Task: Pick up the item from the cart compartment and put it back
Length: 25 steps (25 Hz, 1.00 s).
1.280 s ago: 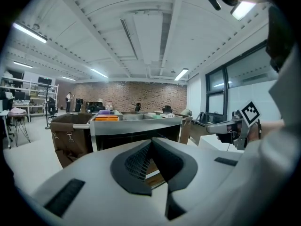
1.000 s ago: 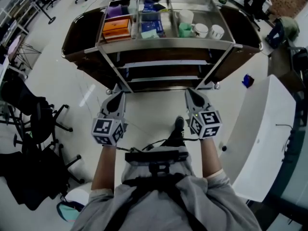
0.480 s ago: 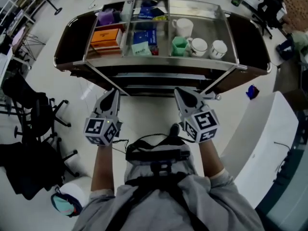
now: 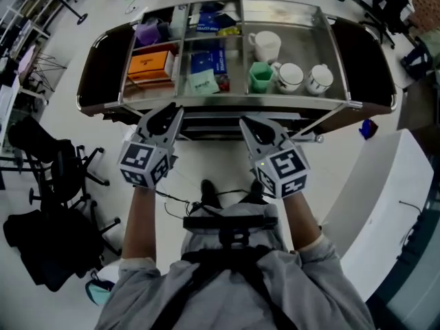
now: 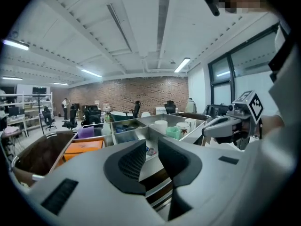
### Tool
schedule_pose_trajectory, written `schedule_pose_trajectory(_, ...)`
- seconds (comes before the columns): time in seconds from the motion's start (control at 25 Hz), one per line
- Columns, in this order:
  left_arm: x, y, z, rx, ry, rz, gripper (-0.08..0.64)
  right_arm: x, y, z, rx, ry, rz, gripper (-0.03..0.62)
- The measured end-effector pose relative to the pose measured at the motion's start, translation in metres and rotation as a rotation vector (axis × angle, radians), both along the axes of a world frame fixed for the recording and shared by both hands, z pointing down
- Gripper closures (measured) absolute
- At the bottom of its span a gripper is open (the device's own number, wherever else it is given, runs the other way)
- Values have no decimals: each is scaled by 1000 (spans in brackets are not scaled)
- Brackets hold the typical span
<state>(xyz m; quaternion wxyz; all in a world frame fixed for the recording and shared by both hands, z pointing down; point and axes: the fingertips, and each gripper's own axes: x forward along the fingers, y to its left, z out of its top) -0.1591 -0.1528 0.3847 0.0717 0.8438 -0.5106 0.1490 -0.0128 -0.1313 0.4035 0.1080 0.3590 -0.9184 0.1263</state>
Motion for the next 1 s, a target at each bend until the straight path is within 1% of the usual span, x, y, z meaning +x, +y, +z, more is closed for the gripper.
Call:
schedule_pose_trajectory(0.08,4,-17,-2,-19,-39,55,440,-8,-7,-2,6,12,-1,583)
schedule_pose_trajectory(0.16,8,-35,-2,-38,-96,116,395,-13,-15,-6,8,11,1,583)
schedule_pose_trajectory(0.32,20,-70,6,-83,-245,255,342,-15,-30,-7,-8,-1,21,583)
schedule_pose_trajectory(0.4,27,-85,15,-119,-321,338,325,-17,-34,-6,-14,1,22,583)
schedule_pose_trajectory(0.52,35,-104,36,-188,-461,463,291,-21,-37,-7,-20,4,18,583)
schedule_pose_trajectory(0.72,40,-124,71,-295,-644,644,284,-21,-42,-5,2,14,8,583)
schedule_pose_trajectory(0.8,42,-128,84,-329,-721,714,284,-20,-43,-5,-9,12,9,583)
schedule_pose_trajectory(0.88,38,-133,100,-367,-794,753,284,-20,-43,-5,-27,6,15,583)
schedule_pose_trajectory(0.92,37,-135,106,-381,-820,773,284,-18,-44,-4,-32,4,19,583)
schedule_pose_trajectory(1.0,43,-135,116,-397,-849,821,284,-16,-45,-2,-38,1,25,583)
